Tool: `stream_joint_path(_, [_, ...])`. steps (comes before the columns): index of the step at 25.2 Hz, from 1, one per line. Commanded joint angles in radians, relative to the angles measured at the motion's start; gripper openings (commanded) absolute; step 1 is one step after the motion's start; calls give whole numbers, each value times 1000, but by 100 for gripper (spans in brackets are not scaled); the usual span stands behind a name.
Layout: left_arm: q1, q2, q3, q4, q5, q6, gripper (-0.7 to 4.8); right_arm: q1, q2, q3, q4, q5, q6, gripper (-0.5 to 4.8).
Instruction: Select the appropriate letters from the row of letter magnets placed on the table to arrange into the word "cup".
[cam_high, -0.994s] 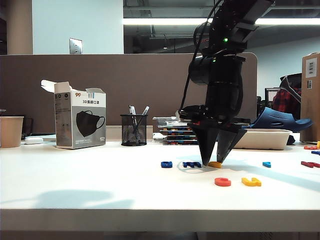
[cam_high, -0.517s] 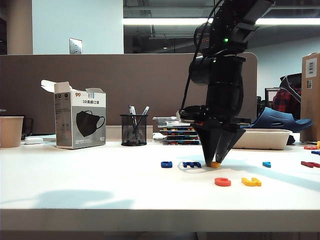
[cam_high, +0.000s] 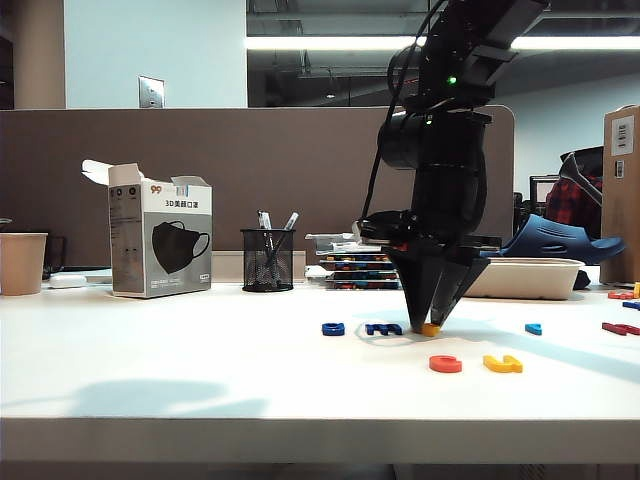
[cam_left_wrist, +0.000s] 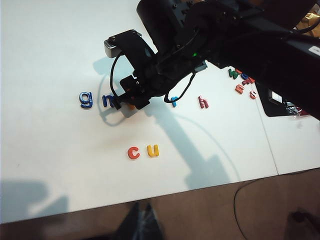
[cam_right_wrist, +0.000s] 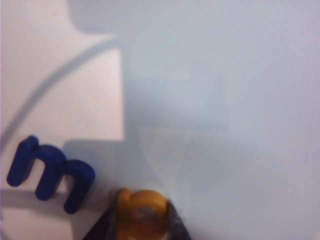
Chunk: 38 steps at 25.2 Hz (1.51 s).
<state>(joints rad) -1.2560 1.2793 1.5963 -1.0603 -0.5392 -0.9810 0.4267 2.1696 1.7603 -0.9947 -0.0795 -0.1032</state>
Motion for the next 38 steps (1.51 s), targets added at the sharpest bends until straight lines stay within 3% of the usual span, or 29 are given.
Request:
stream_joint_path(1, [0, -2, 4, 0, -6, 5, -5, 1, -2, 0, 7, -1, -2, 106])
stream_joint_path(11, [0, -2, 4, 0, -6, 5, -5, 1, -5, 54, -22, 1, 0, 106])
stream_joint_path(19, [0, -2, 4, 0, -6, 5, -5, -9, -6, 101, -86, 5, 86, 106])
stream_joint_path(23, [0, -2, 4, 1, -6, 5, -5, -44, -18, 101, -124, -61, 112, 106])
stream_joint_path(38, [0, -2, 4, 0, -6, 5, -5, -132, -172, 96, -184, -23, 160, 106])
